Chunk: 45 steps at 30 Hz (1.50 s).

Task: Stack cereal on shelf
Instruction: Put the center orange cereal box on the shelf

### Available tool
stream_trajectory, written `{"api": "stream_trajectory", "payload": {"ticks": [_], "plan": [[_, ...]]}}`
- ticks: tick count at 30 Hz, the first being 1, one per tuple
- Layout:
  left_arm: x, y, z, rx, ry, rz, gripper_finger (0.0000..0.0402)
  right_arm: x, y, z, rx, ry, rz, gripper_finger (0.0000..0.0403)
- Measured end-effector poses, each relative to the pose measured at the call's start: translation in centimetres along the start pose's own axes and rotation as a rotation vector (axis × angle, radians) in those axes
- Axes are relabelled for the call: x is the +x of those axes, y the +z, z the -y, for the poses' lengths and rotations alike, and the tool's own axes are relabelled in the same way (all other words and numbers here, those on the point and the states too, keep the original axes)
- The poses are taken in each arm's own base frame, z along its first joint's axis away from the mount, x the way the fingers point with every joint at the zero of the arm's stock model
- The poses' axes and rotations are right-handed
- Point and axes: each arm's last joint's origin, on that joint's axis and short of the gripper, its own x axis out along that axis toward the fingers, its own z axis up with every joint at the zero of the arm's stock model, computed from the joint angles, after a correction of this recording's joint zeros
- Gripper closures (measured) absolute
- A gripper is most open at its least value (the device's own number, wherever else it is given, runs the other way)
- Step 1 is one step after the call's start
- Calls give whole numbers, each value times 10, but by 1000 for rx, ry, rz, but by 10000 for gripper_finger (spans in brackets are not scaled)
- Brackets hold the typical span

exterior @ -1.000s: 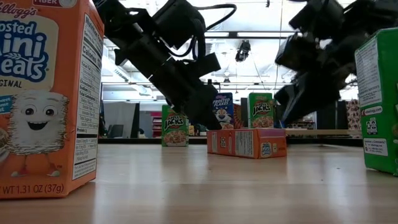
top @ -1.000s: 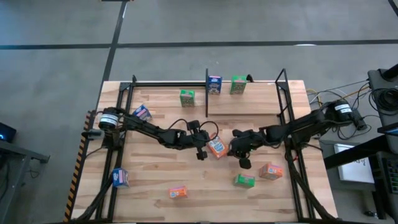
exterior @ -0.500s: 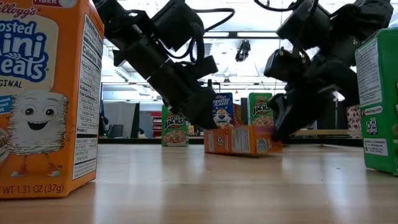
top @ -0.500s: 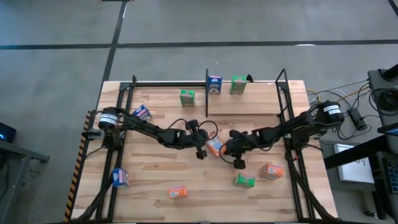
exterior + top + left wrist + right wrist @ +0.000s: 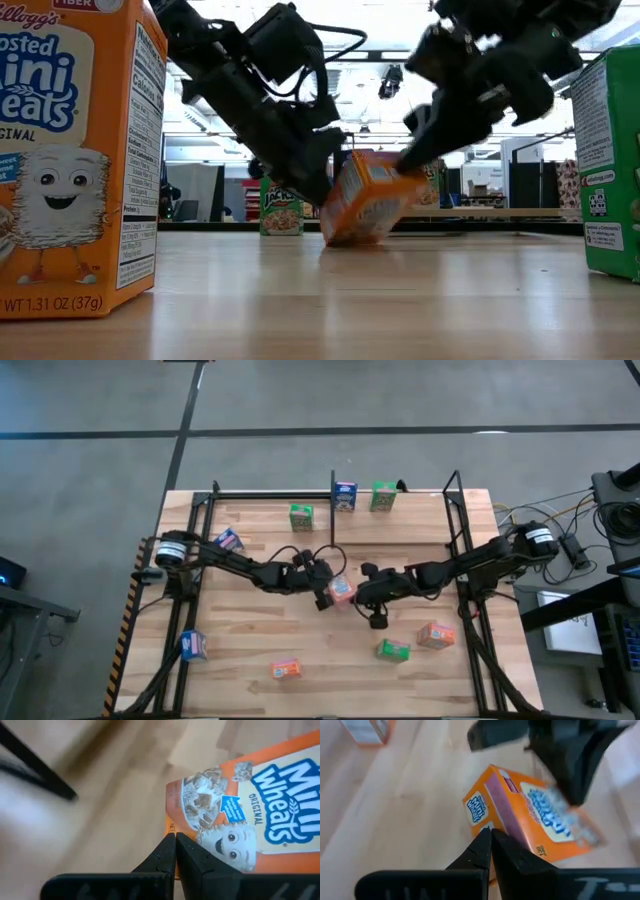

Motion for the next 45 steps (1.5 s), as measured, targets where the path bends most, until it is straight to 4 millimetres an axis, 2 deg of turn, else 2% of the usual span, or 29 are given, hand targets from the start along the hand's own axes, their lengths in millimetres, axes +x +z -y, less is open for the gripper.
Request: {"api": "stream_trajectory", "payload": {"ticks": [5,8,19,25,29,34,38,42,45], "plan": [[-11,-4,2,-125,-113,-134,401,-3,21,4,-28,-60,82,394],[-13,-6,6,-149,-165,-170,401,-3,27,7,-34,-82,100,394],[-19,-7,1,-136,-102,-212,401,1,27,10,-35,-69,93,394],[-38,-3,-5,-117,-62,-253,401,0,32,10,-59,-65,97,394],[-56,4,-3,-103,-78,-219,401,-2,38,10,-88,-61,88,394],[-80,8,11,-60,-128,-165,401,-8,50,11,-131,-53,2,394],[-96,5,32,26,-200,-114,401,-15,62,13,-175,-83,-70,394],[-109,9,60,138,-336,56,401,-20,70,17,-199,-102,-96,394],[-115,13,71,194,-389,151,401,-22,72,21,-208,-111,-106,394]]}}
